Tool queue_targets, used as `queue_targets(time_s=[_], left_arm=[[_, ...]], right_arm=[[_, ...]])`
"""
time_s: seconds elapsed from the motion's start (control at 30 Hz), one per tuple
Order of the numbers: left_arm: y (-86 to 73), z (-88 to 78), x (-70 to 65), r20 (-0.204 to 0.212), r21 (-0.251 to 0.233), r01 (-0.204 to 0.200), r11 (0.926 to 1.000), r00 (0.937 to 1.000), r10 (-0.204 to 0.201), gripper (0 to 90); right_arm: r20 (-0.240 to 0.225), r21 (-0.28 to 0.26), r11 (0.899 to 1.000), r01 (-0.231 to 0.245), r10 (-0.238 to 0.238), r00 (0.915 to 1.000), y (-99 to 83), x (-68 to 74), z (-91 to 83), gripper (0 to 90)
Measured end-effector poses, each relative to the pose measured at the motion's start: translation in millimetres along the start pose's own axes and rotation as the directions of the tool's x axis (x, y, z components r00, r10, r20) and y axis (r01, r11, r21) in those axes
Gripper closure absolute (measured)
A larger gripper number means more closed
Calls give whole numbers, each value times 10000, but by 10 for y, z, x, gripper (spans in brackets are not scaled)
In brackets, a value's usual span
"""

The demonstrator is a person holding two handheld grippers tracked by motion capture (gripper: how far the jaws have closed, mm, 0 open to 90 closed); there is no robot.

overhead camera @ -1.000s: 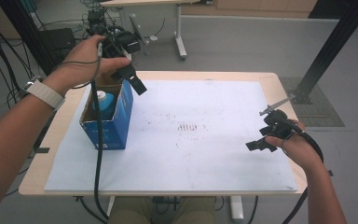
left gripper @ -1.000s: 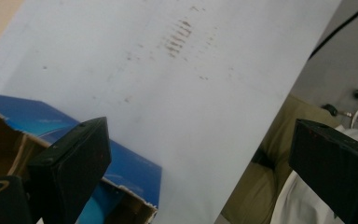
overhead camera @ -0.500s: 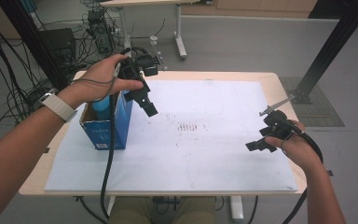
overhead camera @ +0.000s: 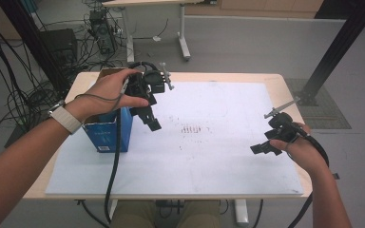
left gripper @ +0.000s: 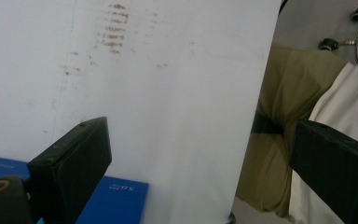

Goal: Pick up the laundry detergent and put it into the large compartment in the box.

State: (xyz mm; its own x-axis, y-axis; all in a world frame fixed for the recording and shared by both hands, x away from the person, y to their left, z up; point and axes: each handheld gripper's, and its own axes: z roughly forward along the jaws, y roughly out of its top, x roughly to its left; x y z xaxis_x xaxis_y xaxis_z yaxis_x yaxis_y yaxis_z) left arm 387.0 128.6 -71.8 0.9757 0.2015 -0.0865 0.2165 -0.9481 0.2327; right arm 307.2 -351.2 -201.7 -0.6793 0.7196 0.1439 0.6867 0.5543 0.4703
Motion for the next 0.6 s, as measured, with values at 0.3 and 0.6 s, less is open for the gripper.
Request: queue_targets(time_s=[0.3,0.6], left_arm=[[5,135,-16,80,156,-281,9995,9996,280,63],[43,193,-73,-9,278,-612,9977,9981,613,63]], right_arm=[[-23,69,9999,-93,93,10000,7,6,21,104],[19,20,9999,-149,149,9999,-6,16,19,104]])
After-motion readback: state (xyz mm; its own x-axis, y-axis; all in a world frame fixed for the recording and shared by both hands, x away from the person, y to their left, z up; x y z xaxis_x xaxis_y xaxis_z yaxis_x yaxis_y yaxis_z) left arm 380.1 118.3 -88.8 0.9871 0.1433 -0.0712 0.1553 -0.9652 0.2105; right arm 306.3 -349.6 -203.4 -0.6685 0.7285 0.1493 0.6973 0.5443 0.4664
